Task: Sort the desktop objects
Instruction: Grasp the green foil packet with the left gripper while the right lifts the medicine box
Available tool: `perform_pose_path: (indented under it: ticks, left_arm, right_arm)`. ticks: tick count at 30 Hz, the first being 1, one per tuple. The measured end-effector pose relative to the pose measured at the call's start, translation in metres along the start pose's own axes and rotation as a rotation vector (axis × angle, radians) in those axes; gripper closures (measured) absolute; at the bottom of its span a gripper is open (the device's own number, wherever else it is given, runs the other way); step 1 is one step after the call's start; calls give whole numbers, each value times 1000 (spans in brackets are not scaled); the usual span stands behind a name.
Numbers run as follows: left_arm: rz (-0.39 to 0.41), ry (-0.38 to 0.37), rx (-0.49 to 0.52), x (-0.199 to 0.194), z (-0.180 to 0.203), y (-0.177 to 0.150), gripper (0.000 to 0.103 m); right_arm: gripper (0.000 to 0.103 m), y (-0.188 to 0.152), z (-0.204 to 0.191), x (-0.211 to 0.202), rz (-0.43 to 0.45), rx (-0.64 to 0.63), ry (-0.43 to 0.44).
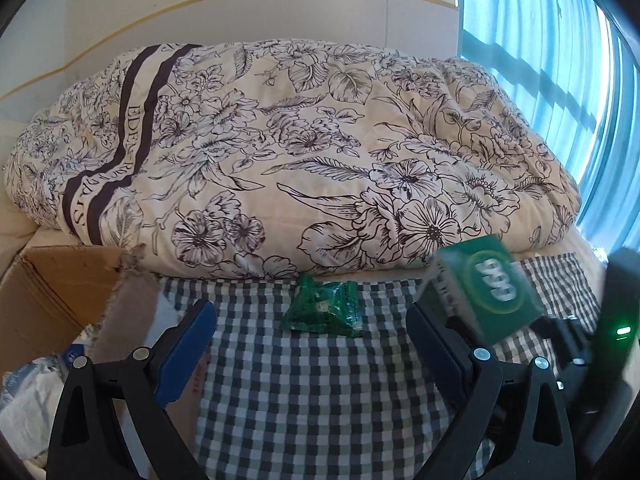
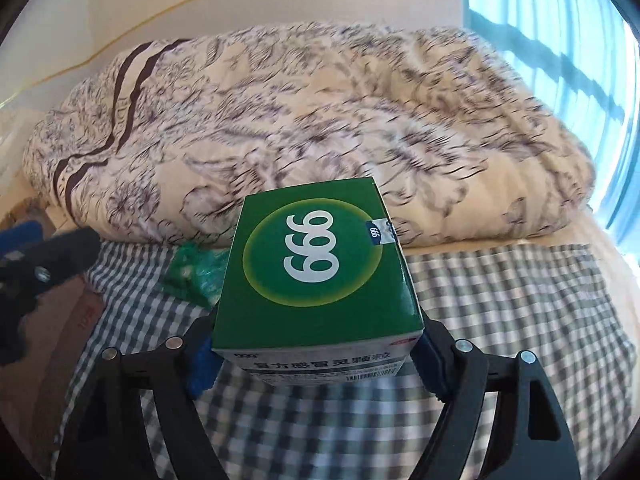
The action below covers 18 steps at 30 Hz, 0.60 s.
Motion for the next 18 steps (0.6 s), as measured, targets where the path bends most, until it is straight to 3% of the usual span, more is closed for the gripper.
perform_pose_path:
  ticks: [18]
  left_arm:
    - [-61, -10, -23, 89, 9, -28, 5]
  right_arm:
    - [25, -10, 70, -19, -6, 47, -70]
Point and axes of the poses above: each gripper's, at about its wrist camera, not at the fingertips, and x roughly the way its jaws point, z to its right, y to its top, the point moved 6 cm from there along x, roughly the way its jaws point, and after that the axes turned 9 degrees about z, right-handed, at the moved point
